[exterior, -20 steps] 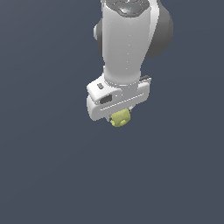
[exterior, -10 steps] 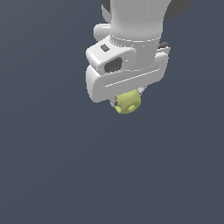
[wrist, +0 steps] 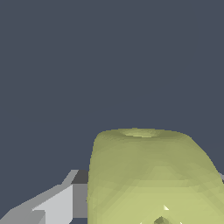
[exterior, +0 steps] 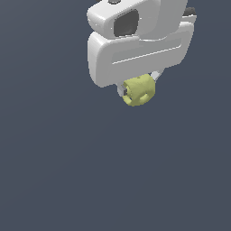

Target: Pick up the object and move it to a goal position.

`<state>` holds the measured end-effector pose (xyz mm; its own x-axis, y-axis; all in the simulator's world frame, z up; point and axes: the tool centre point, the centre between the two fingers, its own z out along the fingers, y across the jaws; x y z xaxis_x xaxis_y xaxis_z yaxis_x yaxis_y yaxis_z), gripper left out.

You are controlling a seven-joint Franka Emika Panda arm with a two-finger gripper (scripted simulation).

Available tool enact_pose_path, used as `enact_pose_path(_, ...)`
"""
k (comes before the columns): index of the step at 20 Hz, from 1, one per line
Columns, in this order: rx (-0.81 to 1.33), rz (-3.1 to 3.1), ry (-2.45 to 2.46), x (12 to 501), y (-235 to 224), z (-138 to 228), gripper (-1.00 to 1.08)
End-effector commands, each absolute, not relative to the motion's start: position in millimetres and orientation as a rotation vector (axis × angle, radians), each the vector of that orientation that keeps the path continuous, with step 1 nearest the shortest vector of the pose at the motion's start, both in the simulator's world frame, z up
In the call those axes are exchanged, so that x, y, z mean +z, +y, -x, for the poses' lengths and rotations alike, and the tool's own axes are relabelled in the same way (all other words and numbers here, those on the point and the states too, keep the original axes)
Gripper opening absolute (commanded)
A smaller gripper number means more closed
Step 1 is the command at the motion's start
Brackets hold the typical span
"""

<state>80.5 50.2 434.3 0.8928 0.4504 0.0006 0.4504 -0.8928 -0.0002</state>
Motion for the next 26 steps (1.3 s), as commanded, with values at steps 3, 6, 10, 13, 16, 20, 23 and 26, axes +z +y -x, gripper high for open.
enact_pose_path(3, 0.0, 3.056, -0.727, 453, 54, -84, -1.0)
enact_pose_path(6, 0.0, 3.056, -0.726, 462, 55, -86, -1.0)
enact_pose_path(10, 0.0, 3.056, -0.726, 472, 57, -88, -1.0)
enact_pose_path(13, 0.0, 3.056, -0.726, 476, 57, -89, -1.0)
enact_pose_path(16, 0.0, 3.056, -0.726, 479, 58, -89, -1.0)
enact_pose_path(20, 0.0, 3.056, -0.726, 481, 58, -90, -1.0)
enact_pose_path(23, 0.0, 3.056, -0.726, 482, 58, -90, -1.0)
enact_pose_path(26, 0.0, 3.056, -0.726, 482, 58, -90, -1.0)
